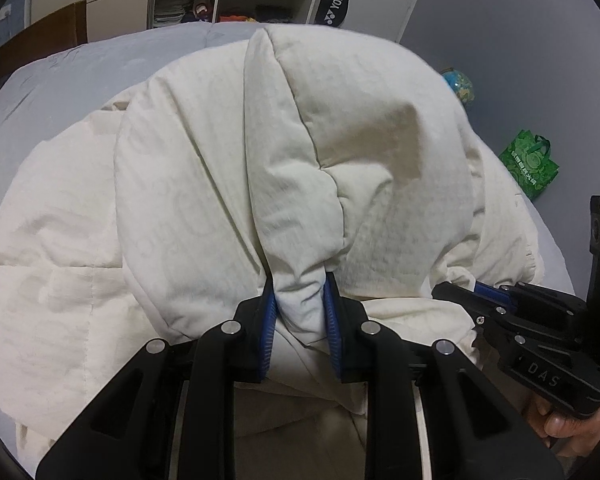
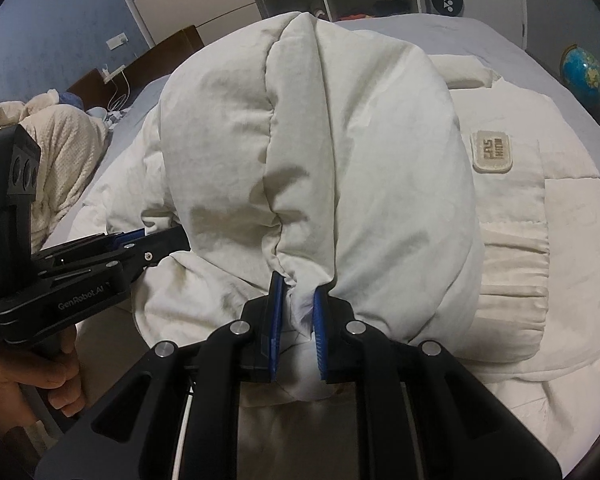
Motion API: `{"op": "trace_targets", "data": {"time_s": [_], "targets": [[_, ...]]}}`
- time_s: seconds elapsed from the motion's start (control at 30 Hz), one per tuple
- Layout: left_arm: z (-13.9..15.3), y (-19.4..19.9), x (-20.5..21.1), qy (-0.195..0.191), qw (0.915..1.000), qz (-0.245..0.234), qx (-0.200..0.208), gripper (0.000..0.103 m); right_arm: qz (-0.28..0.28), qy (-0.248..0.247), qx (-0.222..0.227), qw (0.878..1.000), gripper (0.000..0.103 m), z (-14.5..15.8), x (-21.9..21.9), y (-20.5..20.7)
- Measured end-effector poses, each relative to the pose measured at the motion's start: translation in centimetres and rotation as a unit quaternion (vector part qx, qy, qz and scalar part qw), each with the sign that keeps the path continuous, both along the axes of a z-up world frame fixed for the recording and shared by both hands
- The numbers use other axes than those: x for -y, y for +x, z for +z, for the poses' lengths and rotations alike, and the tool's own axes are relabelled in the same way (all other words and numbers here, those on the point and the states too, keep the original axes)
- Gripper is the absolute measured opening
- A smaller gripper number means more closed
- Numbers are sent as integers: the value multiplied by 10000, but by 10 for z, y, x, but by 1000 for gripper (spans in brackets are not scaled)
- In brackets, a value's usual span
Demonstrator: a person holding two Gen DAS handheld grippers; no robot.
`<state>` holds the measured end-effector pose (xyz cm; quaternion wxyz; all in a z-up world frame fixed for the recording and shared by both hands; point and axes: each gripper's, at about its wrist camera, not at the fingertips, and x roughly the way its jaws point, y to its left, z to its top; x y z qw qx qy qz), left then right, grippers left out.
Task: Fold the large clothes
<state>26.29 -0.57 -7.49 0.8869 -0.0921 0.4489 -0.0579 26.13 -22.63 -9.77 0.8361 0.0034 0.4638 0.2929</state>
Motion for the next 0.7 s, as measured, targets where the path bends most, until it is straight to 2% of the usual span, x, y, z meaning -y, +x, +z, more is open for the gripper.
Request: {"op": "trace_targets", "data": {"time_s": [0.17,0.23,0.27,0.3,0.33,0.4,0.53,0.7], "targets": [[16,-12,1,20,9999,-38,127,35,114,11,-13,9999,16,14,1,-2],[26,-17,0,98,9998,-37,196,47,129,59,1,9999,25,22,3,-3],[30,-20,-1,136,9996,-9,241,57,140,109,5,9998,29,27,5,-3],[36,-24,-3,140,9995,24,289,66,146,155,14,9998,38,29,8,-4],[40,-27,-5,144,9994,40,310,71,167,226,37,9996,48,34,10,-6],[49,-35,-8,186,9993,48,329,91,174,248,123,9995,55,42,15,-9],[58,-55,-14,352,9989,-87,290,91,135,350,247,9990,65,60,32,-16],[66,-83,-27,540,9983,-127,190,92,24,364,257,9990,69,71,66,-26]]}}
